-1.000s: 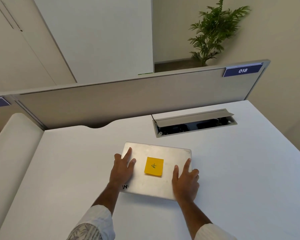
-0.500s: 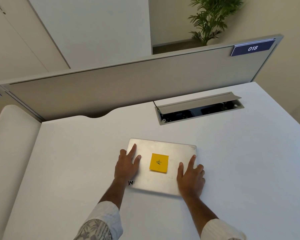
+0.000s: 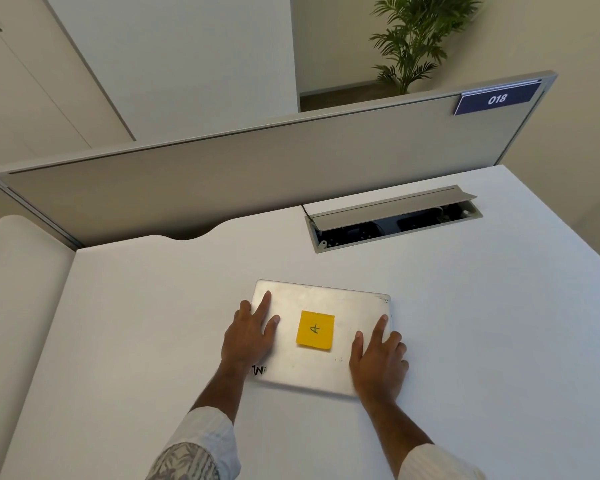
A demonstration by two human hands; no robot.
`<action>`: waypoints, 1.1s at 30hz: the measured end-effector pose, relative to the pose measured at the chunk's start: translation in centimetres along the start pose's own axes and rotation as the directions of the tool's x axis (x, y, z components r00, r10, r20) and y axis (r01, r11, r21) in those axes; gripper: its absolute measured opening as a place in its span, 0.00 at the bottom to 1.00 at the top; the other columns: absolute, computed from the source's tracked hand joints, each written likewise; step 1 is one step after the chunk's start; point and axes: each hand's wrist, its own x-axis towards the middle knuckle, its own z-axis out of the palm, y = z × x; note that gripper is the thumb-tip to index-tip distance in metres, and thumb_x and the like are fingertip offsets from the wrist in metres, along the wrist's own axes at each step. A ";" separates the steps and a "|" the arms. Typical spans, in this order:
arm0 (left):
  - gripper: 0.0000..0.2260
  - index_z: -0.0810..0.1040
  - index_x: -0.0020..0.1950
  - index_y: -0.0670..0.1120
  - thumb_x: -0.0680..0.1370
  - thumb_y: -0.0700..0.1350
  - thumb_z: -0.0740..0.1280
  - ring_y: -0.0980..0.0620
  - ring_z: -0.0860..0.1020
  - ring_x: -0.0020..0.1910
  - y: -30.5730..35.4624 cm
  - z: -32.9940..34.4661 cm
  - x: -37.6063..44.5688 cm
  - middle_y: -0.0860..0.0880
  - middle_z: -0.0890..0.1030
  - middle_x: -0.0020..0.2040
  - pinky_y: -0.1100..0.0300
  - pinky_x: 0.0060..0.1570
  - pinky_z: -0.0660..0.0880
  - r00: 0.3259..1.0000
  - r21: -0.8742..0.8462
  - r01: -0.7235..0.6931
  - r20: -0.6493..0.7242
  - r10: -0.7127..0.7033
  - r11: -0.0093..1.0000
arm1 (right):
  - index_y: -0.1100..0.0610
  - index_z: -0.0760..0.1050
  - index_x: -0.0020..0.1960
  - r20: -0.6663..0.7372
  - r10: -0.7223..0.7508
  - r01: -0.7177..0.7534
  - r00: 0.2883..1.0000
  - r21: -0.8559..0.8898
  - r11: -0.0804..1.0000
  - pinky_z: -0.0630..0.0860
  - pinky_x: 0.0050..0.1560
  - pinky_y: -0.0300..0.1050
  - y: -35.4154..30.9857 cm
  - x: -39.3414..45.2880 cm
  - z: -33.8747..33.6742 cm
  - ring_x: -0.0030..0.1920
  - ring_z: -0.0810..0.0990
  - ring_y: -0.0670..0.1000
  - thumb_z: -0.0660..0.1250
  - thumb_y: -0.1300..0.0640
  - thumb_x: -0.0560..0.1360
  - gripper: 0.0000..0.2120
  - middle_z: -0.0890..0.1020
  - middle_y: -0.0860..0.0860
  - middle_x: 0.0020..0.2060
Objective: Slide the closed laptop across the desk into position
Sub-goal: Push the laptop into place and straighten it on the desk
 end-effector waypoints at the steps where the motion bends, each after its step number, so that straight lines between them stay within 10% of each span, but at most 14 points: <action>1: 0.27 0.56 0.81 0.59 0.82 0.62 0.55 0.47 0.73 0.59 0.0 0.0 -0.1 0.47 0.69 0.60 0.49 0.48 0.78 1.000 0.009 -0.003 0.001 0.003 1.000 | 0.58 0.61 0.77 0.003 0.001 -0.001 1.000 -0.003 1.000 0.77 0.39 0.53 0.0 0.0 0.0 0.50 0.76 0.59 0.56 0.40 0.80 0.32 0.75 0.61 0.54; 21: 0.30 0.70 0.76 0.51 0.79 0.63 0.49 0.43 0.76 0.46 -0.5 1.1 -0.3 0.43 0.74 0.51 0.53 0.30 0.76 0.993 0.217 -0.064 -0.079 0.083 0.974 | 0.58 0.62 0.77 0.038 0.012 -0.010 0.999 -0.071 0.997 0.75 0.39 0.51 -0.5 -0.3 -0.1 0.50 0.75 0.58 0.54 0.40 0.80 0.32 0.75 0.60 0.55; 33: 0.32 0.65 0.78 0.55 0.79 0.70 0.52 0.43 0.73 0.51 1.6 1.1 -1.0 0.44 0.72 0.56 0.50 0.42 0.75 0.991 0.159 0.102 -0.100 -0.087 0.982 | 0.57 0.62 0.77 0.025 0.014 -0.012 1.000 -0.089 0.996 0.76 0.39 0.52 -0.5 -0.4 -0.3 0.51 0.75 0.58 0.52 0.38 0.80 0.33 0.74 0.60 0.56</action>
